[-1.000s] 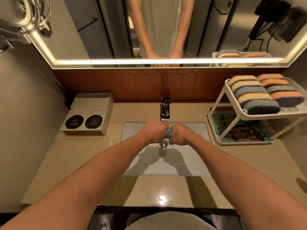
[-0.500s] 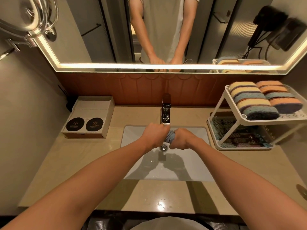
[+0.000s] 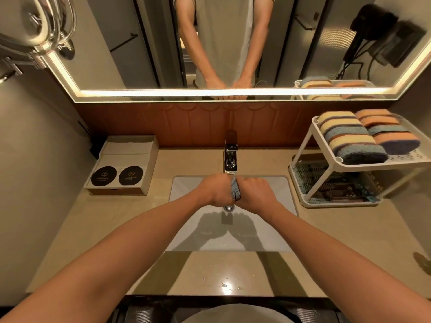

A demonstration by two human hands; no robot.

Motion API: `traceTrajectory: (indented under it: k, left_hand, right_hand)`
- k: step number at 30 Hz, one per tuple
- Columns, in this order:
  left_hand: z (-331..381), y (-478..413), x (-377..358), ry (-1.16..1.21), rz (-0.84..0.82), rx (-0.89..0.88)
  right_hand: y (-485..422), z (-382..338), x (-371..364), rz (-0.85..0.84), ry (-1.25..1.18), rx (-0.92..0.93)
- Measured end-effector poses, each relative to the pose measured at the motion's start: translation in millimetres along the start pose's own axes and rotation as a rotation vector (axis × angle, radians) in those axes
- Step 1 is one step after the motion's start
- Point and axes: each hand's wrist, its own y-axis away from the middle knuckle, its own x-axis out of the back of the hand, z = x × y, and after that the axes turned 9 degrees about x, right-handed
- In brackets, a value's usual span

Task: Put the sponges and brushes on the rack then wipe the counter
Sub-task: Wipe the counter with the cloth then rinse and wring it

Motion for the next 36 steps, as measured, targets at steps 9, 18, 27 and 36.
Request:
traceTrajectory:
  k: [9, 18, 27, 36]
  left_hand:
    - [-8.4, 5.6, -8.9, -0.11, 0.178, -0.16]
    - [-13.3, 1.3, 22.7, -0.321, 0.241, -0.236]
    - [-11.8, -2.2, 36.2, -0.399, 0.28, -0.336]
    - [-8.9, -0.7, 18.8, -0.318, 0.295, -0.207]
  right_hand:
    - [-13.6, -1.9, 4.3, -0.26, -0.19, -0.114]
    - [-26.8, -3.8, 20.6, -0.304, -0.546, -0.211]
    - [-20.1, -2.3, 35.8, -0.321, -0.93, -0.287]
    - [-17.2, 2.5, 14.5, -0.236, -0.732, -0.281]
